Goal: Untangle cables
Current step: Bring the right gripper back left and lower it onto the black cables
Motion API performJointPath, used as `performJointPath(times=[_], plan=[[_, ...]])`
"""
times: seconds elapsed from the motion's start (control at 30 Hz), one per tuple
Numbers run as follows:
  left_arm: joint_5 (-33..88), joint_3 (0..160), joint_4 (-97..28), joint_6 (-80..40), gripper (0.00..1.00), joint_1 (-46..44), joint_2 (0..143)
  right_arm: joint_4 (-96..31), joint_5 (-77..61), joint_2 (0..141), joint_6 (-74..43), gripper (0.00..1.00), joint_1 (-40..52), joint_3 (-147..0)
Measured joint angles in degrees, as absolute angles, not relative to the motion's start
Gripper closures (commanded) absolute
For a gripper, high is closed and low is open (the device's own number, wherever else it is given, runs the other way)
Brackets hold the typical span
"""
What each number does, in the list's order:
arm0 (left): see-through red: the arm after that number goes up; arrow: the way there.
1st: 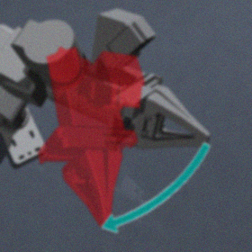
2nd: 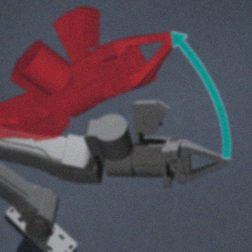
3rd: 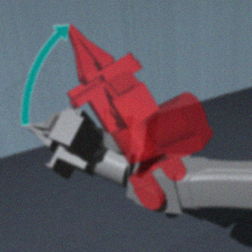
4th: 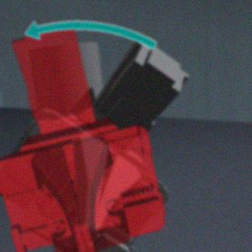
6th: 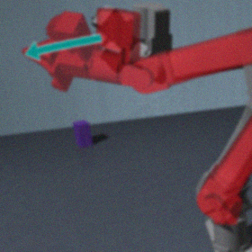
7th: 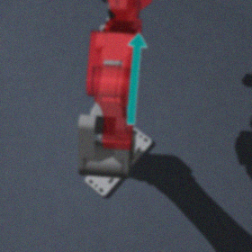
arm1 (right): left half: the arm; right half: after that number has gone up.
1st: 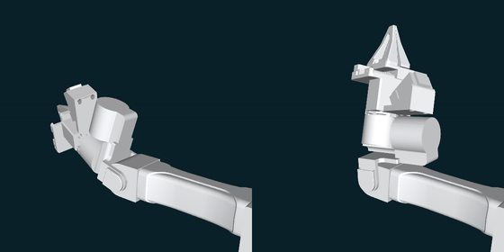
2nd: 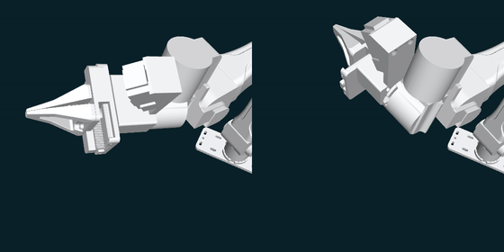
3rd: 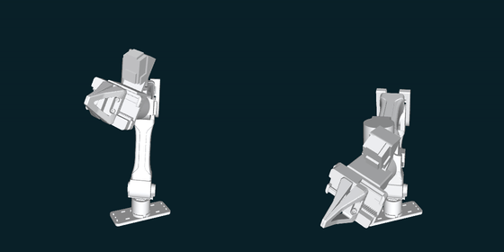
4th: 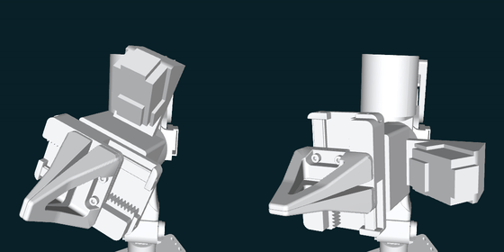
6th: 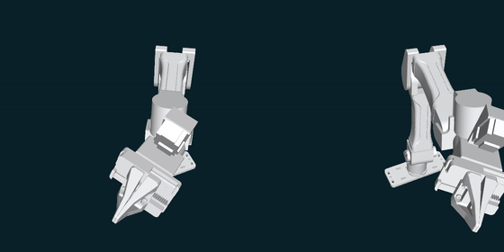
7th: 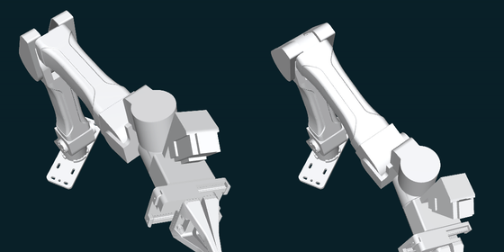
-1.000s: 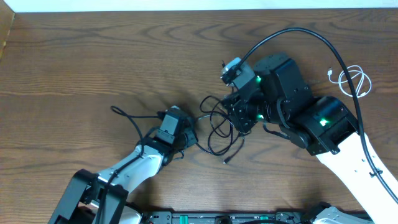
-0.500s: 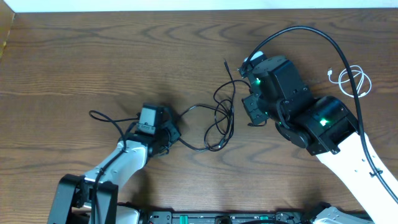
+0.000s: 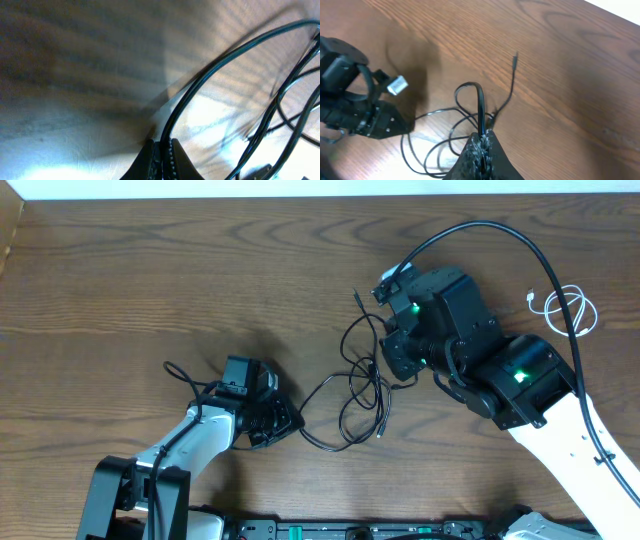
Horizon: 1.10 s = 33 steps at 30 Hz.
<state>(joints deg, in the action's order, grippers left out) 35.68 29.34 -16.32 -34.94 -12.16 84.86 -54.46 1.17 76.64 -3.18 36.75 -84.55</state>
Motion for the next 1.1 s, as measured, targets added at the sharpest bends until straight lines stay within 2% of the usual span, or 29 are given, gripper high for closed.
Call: performJointPath(times=[0.27,0.4,0.57,0.77,1.1], plan=[[37.21,29.17,-17.39,-34.41,0.93,-12.14,85.01,-46.59,1.78,72.58,-3.16,0.99,36.77,-84.99],[37.21,29.15,-17.39,-34.41,0.93,-12.14,85.01,-38.39,6.74,66.57,-2.59,0.99,36.75,-87.53],[37.23,29.15,-17.39,-34.41,0.93,-12.14,85.01,-34.59,13.85,59.35,0.91,0.99,36.77,-89.1],[37.21,29.12,-17.39,-34.41,0.93,-12.14,85.01,-40.66,23.0,56.23,3.29,0.99,36.75,-89.32],[37.21,29.12,-17.37,-34.41,0.92,-12.14,85.01,-54.78,27.94,64.14,3.14,0.99,34.46,-89.19]])
